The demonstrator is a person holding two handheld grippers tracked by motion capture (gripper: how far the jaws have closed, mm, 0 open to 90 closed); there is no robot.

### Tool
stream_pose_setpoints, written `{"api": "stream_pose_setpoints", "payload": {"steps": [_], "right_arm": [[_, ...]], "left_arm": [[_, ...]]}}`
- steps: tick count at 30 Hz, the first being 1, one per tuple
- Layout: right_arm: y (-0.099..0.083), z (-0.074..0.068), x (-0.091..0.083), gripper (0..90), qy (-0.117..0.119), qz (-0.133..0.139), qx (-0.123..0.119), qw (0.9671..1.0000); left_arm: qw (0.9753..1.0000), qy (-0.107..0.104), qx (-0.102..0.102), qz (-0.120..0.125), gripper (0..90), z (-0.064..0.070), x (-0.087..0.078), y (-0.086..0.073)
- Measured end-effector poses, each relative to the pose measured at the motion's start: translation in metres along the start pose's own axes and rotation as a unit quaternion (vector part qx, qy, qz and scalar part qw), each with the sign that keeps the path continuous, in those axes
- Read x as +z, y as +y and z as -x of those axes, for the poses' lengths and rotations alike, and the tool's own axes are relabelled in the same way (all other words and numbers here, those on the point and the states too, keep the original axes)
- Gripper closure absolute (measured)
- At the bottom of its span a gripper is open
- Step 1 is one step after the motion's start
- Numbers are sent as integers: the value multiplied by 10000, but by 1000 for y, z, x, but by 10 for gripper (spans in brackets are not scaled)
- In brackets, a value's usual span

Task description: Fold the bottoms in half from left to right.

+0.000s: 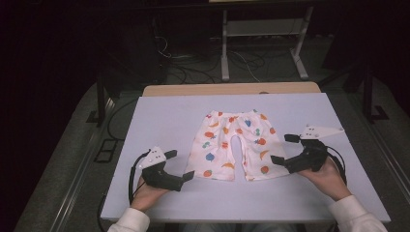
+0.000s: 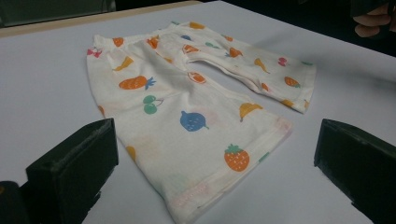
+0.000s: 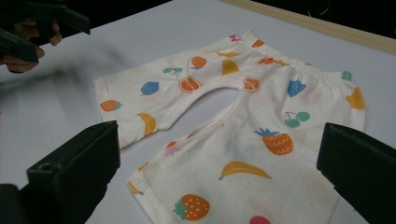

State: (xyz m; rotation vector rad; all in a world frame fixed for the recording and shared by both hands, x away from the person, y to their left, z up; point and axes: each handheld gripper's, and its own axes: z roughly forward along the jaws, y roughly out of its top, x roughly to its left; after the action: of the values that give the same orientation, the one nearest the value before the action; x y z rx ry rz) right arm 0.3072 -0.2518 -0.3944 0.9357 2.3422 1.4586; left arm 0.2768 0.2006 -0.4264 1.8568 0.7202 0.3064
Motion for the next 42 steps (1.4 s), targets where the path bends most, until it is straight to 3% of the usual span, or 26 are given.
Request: {"api": "stream_pose_setpoints", "payload": {"steps": [18, 42], "right_arm": [[15, -1, 19, 0, 126, -45, -65, 9999], [38, 3, 58, 0, 196, -191, -82, 9996]], "left_arm": [[10000, -7, 16, -24, 0, 0, 1, 0], [10000, -2, 31, -37, 0, 0, 1, 0]]}}
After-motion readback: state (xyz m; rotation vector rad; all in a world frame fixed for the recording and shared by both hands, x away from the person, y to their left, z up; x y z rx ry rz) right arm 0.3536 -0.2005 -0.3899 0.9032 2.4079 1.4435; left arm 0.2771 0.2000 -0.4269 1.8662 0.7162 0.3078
